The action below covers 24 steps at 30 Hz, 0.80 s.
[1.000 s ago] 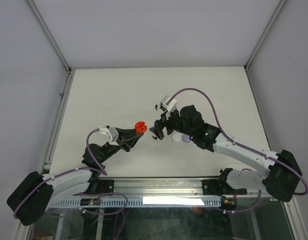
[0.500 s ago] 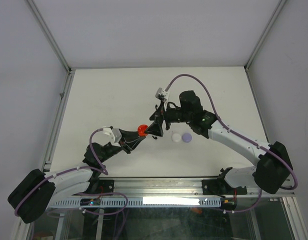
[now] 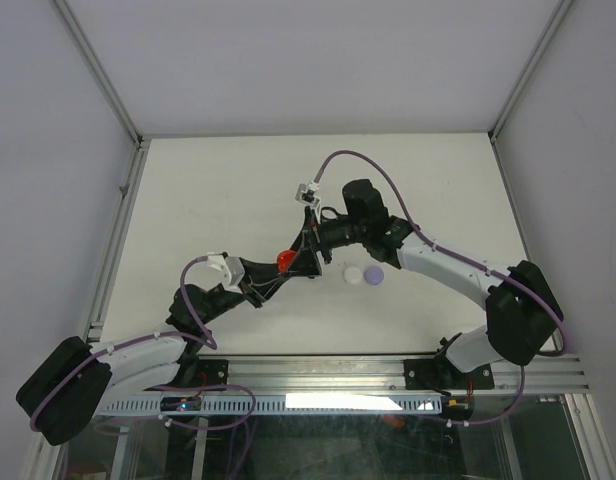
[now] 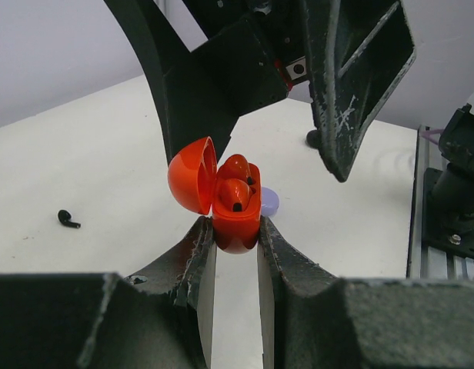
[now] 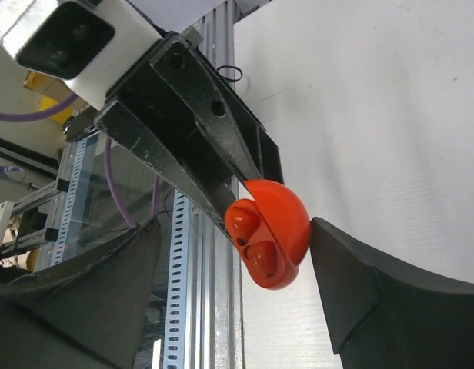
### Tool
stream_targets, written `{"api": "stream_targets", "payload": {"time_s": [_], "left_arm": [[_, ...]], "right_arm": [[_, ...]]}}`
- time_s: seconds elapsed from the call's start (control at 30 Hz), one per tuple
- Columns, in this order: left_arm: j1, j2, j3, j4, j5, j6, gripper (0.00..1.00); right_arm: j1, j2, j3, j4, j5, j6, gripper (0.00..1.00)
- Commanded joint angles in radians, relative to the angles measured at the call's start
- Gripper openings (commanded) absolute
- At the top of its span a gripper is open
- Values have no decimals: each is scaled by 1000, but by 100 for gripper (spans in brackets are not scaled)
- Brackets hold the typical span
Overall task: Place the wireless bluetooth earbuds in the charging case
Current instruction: Close the charging case.
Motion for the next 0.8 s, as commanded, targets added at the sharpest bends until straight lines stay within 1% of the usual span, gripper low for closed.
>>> {"api": "stream_targets", "payload": {"time_s": [0.0,0.23,0.27,0.43,0.53,0.63,0.77], "left_arm": [[-1,4,25,44,20,-9,0],[1,12,37,17,-2,-22,0],[0,15,40,13,-4,-23,0],[0,42,53,8,-7,-42,0],[0,59,80,-35,-22,-73,0],[0,93,146,-147,-49,-120,0],[1,186,234,-230,-65,-218,0]], "right_arm": [[5,-44,53,90,-104,-2,78],[0,-106,23,51,-90,-57,73],[-17,-117,15,50,-87,-63,72],[-43,-173,-15,27,-21,-92,72],[-57,-205,-24,-39,123,-108,74],[-71,-239,-30,-128,340,-105,76],[-93,-306,-69,-214,605,-65,77]]}}
